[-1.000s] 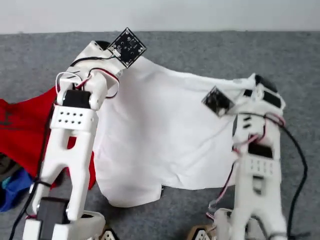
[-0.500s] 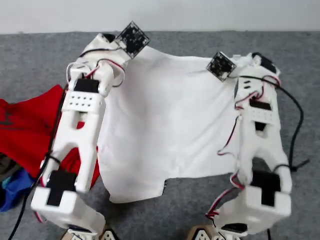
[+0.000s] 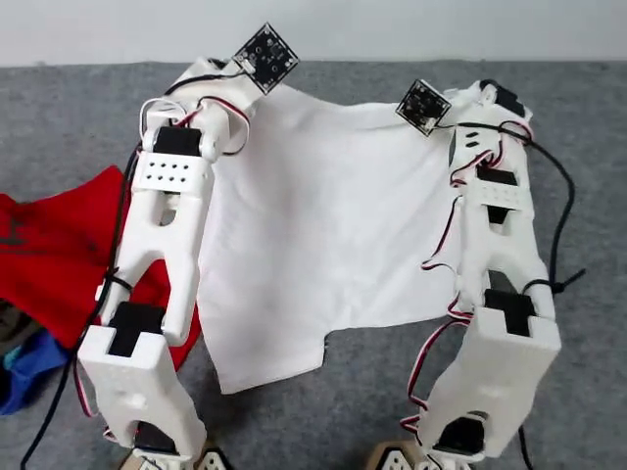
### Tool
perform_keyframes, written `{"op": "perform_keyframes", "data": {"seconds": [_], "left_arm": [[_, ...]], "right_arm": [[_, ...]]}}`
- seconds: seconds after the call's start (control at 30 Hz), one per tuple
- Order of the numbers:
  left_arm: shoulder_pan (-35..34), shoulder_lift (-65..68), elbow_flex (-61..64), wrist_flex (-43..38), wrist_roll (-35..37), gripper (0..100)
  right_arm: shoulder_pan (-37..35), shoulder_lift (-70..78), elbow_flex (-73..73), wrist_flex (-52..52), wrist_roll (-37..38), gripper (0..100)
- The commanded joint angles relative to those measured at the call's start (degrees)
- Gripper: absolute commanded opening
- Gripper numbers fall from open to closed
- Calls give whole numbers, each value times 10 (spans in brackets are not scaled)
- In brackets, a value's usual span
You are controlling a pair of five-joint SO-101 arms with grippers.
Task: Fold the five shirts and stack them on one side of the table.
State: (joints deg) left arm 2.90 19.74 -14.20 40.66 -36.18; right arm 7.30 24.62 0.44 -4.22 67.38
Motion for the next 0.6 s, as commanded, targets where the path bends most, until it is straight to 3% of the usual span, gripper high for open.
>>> {"op": "perform_keyframes", "data": {"seconds": [0.0, 0.2, 0.57], "left_arm": [[4, -6, -29, 88, -4, 14], [0, -30, -31, 295, -4, 14], [4, -63, -31, 556, -7, 15]], "right_arm": [[0, -9, -13, -4, 2, 9], [15, -93, 61, 144, 3, 11], [26, -279, 162, 446, 2, 12]]}}
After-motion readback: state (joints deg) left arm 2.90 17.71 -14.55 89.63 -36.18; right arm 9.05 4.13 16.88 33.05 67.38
